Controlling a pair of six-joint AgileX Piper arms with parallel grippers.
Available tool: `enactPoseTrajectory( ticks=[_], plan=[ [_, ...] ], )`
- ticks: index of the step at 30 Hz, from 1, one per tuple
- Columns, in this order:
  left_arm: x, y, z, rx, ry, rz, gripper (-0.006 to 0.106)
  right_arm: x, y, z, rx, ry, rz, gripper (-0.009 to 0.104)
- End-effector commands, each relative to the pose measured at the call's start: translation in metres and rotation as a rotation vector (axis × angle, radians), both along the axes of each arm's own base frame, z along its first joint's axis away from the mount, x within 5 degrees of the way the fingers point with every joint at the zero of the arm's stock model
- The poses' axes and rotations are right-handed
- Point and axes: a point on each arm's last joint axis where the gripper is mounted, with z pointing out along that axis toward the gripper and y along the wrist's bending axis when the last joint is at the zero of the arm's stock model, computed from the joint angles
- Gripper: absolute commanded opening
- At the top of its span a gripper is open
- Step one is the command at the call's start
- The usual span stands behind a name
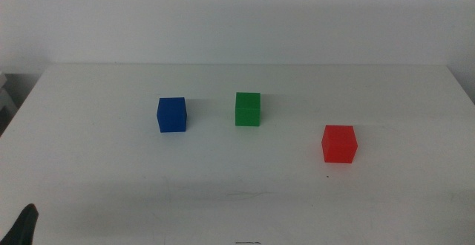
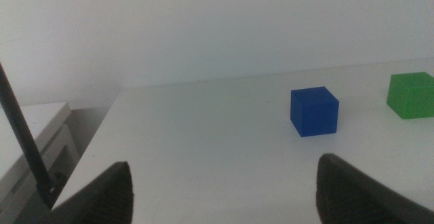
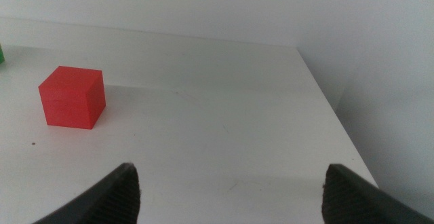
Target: Stack red cubes first, then green, then blue cubes in a specific spot.
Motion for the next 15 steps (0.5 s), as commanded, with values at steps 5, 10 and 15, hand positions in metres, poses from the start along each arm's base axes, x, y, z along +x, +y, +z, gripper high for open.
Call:
enactPoseTrajectory(
  ticks=[5,10,15],
  plan=[
    [-0.0015,-0.0004,0.0093,-0.018,-0.102,-0.006,0.091,-0.0006,0.0001,0.0178,0.004,-0.156,-0.003,0.091],
    [-0.0015,-0.0004,0.0093,-0.018,-0.102,-0.006,0.091,-0.0005,0.0003,0.0193,0.032,-0.174,-0.004,0.091],
    [-0.0015,-0.0004,0.0093,-0.018,-0.102,-0.006,0.091,-0.0005,0.0003,0.0193,0.037,-0.175,-0.005,0.091]
  ],
)
